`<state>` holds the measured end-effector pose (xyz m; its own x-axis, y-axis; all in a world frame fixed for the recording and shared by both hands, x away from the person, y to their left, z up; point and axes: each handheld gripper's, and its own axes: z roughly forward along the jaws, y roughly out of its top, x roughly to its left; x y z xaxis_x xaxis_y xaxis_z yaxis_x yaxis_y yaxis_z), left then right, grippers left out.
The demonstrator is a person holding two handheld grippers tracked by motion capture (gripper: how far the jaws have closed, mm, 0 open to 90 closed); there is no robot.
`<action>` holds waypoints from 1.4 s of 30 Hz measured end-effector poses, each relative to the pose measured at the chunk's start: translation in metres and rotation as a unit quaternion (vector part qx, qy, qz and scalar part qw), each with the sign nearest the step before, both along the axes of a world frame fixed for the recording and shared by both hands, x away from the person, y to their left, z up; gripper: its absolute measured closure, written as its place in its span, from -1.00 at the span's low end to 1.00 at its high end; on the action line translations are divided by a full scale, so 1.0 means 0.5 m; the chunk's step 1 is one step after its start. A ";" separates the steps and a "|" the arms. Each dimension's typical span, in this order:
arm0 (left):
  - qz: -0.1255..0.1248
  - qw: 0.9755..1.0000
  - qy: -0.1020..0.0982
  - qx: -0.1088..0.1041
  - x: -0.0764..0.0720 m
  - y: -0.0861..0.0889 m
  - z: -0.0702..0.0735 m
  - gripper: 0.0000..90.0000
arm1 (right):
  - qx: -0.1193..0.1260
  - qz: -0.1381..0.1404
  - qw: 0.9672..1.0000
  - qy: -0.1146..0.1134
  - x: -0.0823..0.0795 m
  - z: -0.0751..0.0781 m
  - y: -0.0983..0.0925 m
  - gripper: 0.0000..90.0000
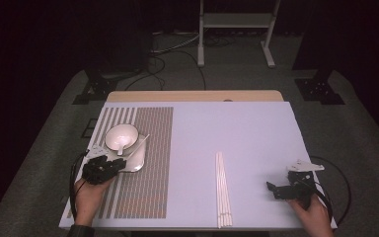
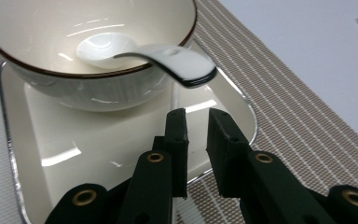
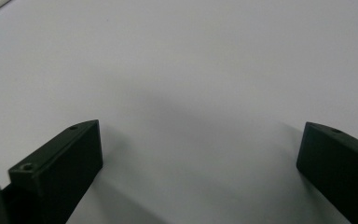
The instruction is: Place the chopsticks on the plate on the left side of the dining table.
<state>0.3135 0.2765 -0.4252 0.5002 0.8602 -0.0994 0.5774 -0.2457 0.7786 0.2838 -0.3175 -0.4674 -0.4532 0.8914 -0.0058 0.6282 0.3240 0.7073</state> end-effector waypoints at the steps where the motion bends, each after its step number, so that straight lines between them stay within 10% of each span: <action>1: 0.000 1.000 0.000 0.000 0.000 0.000 0.000 0.73 | 0.000 0.000 1.000 0.000 0.000 0.000 0.000 -1.00; 29: -0.055 0.998 -0.014 -0.017 -0.035 -0.115 0.022 0.64 | 0.000 0.000 1.000 0.000 0.000 0.000 0.000 -1.00; 42: -0.054 0.998 -0.017 -0.029 -0.042 -0.182 0.025 0.05 | 0.000 0.000 1.000 0.000 0.000 0.000 0.000 -1.00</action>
